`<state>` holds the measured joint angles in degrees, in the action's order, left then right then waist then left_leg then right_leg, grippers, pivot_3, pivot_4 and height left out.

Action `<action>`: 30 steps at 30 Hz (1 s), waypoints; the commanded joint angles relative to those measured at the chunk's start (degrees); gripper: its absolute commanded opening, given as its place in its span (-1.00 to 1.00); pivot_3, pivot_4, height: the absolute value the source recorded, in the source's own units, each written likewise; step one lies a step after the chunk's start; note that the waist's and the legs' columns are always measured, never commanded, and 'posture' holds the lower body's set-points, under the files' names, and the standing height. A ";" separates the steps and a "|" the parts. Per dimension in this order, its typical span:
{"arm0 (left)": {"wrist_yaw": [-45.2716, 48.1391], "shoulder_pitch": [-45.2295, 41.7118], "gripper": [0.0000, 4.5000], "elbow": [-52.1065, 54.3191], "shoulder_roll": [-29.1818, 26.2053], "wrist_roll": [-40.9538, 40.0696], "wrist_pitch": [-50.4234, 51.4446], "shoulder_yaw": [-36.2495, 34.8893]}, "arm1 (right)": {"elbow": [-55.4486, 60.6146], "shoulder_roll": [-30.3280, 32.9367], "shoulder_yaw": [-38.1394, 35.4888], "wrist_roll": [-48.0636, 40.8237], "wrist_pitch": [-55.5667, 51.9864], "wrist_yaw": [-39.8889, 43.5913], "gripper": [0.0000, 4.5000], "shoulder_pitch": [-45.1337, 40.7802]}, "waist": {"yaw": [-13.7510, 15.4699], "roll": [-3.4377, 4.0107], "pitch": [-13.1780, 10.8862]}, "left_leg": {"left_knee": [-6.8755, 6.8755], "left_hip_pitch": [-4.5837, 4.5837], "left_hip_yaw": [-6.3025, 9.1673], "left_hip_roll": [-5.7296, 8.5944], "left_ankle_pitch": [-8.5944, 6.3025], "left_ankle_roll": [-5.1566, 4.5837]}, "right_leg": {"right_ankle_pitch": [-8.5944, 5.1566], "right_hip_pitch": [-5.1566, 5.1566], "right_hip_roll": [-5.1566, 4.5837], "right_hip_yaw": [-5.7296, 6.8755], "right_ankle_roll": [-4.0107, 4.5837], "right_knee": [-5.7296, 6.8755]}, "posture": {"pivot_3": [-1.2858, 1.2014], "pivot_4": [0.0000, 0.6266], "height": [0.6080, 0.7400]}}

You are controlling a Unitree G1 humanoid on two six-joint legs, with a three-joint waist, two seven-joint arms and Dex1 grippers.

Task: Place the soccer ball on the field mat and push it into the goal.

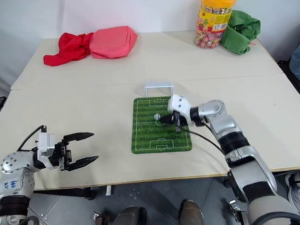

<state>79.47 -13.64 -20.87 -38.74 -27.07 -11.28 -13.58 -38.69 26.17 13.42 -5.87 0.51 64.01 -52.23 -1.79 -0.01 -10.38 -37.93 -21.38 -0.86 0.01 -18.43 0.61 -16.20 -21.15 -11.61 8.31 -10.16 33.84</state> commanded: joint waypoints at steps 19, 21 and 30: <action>-5.87 -6.95 1.00 -8.33 -1.78 1.74 6.23 -0.01 | 18.68 22.86 -14.24 -12.18 -6.87 18.81 -0.58 21.41 | 0.27 -0.04 -0.02 | -0.02 -0.04 -0.20 0.00 -0.07 -0.09 | 0.00 -0.04 0.00 -0.02 0.00 -0.05 | 0.03 -0.52 1.00; -6.33 -7.60 1.00 -9.64 -2.07 1.83 5.45 -0.72 | 12.95 23.73 -15.28 -11.74 -3.66 20.14 -0.30 20.43 | -0.05 -0.06 -0.03 | -0.05 -0.02 -0.26 -0.01 -0.07 -0.08 | 0.00 -0.04 -0.01 -0.06 0.00 -0.04 | 0.03 -0.52 1.00; -2.97 -8.95 1.00 -20.13 -6.32 1.28 2.87 -4.71 | -16.20 28.47 -18.13 -6.72 12.42 21.27 0.99 14.95 | 0.08 -0.07 -0.04 | 0.02 0.08 -0.44 -0.04 -0.08 -0.09 | 0.01 -0.12 0.00 -0.23 0.01 -0.02 | 0.03 -0.52 1.00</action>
<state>75.73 -22.34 -40.19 -43.89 -25.49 -6.79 -16.20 -51.70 53.30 -2.81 -12.93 9.90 85.32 -36.85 -1.71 -0.08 -10.42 -37.90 -21.31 -1.30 -0.02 -18.51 0.52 -16.19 -21.27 -11.61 8.08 -10.15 33.81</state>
